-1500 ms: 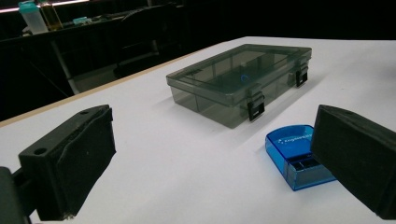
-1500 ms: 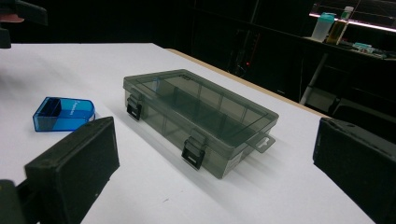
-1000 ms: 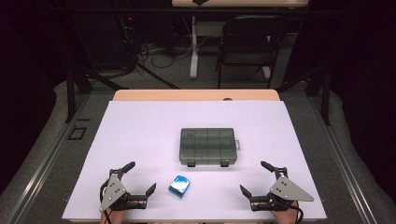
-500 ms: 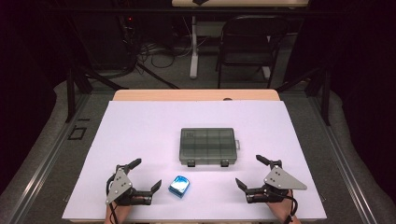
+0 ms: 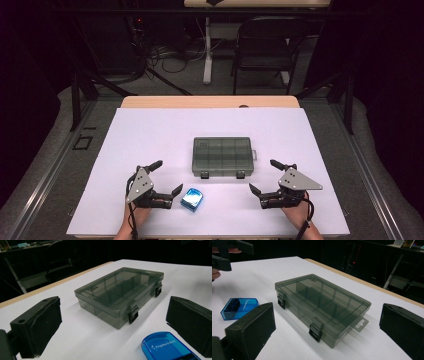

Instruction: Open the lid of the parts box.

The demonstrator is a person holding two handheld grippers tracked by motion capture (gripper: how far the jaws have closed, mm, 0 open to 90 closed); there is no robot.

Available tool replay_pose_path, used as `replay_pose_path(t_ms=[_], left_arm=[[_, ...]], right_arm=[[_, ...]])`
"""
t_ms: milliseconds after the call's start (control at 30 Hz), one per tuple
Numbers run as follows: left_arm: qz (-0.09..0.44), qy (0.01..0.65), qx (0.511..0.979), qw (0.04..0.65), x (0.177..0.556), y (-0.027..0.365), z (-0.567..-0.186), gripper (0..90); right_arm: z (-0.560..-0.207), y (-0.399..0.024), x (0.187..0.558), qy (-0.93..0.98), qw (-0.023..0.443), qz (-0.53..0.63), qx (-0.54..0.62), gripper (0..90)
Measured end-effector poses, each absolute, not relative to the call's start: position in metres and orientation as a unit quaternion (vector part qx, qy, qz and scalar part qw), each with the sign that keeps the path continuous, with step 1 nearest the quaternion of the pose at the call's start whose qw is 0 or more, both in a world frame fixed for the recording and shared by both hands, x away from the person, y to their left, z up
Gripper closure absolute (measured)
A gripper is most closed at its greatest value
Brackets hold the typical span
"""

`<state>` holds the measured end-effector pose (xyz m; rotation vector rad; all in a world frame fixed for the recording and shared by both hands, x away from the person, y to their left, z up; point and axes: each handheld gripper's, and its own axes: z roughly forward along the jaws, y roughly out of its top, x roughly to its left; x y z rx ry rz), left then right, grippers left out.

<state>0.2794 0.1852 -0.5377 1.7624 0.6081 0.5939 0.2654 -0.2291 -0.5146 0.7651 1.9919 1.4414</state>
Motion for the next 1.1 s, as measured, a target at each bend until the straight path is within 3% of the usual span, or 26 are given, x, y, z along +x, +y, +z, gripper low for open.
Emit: replay_pose_path(t_ms=[1100], left_arm=[[0.155, 0.265, 0.814, 0.493, 0.348, 0.145, -0.539, 0.0]], right_arm=[[-0.522, -0.225, 0.33, 0.795, 0.178, 0.486, 0.317, 0.0]])
